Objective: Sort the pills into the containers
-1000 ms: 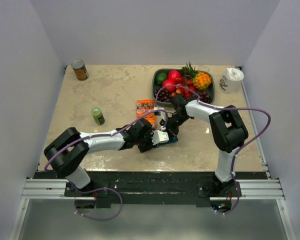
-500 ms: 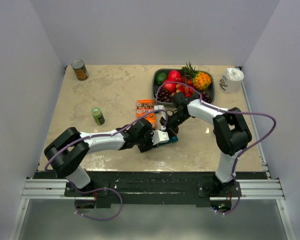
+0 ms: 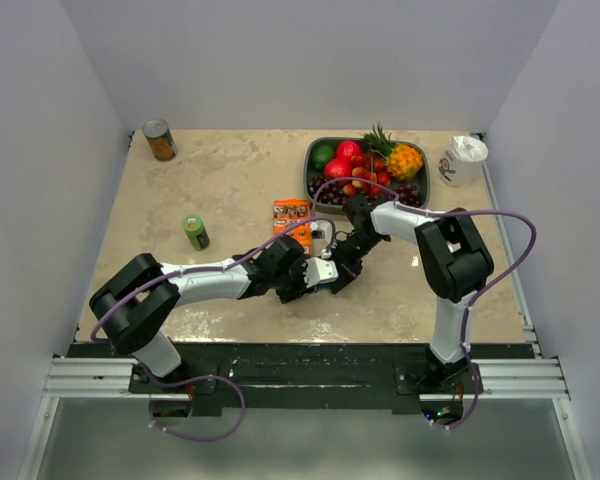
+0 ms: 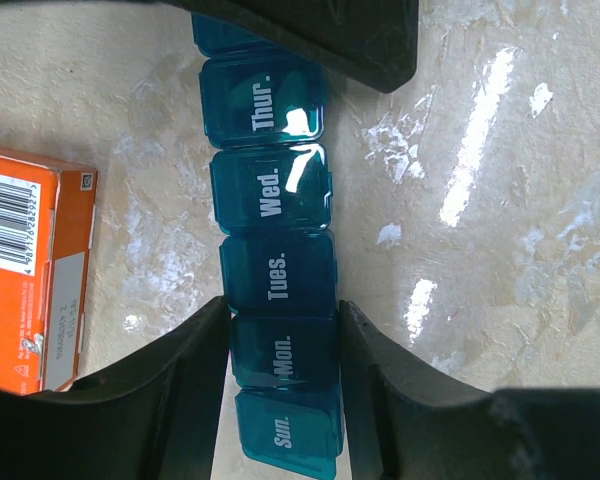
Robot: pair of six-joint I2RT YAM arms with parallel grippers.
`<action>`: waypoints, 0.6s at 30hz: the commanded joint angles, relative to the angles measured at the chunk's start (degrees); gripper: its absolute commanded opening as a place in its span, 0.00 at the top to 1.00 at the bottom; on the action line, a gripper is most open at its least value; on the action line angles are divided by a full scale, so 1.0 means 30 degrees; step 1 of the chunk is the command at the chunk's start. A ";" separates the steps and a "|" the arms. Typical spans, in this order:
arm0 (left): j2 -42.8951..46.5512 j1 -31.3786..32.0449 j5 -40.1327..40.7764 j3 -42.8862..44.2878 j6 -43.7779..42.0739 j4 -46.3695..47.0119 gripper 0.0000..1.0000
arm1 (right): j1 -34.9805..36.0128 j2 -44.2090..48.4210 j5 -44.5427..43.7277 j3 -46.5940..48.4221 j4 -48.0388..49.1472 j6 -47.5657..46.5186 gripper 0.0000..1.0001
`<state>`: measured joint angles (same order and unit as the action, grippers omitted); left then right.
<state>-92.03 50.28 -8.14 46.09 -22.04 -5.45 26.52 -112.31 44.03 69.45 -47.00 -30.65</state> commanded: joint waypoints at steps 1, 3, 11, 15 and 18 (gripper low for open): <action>-0.0261 0.0173 -0.0685 0.0371 0.0257 -0.0702 0.92 | -0.0198 0.1634 0.3918 0.1399 -0.2697 -0.4015 1.00; -0.0261 0.0173 -0.0685 0.0371 0.0287 -0.0731 0.92 | -0.0402 0.2220 0.4539 0.1663 -0.3691 -0.5188 1.00; -0.0144 0.0173 -0.0656 0.0488 0.0521 -0.0672 0.88 | -0.2014 0.3101 0.4311 0.1198 -0.2237 -0.3939 1.00; 0.0264 0.0173 -0.0568 0.0576 0.0989 -0.0498 0.68 | -0.2454 0.4474 0.2089 0.0260 0.0658 -0.2002 1.00; 0.0995 0.0144 -0.0713 0.0488 0.1487 -0.0204 0.49 | -0.2687 0.5648 0.1380 -0.0181 0.1719 -0.1179 0.95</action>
<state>-91.98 50.39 -8.56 46.28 -20.64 -5.69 18.96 -101.49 51.94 70.11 -48.99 -39.05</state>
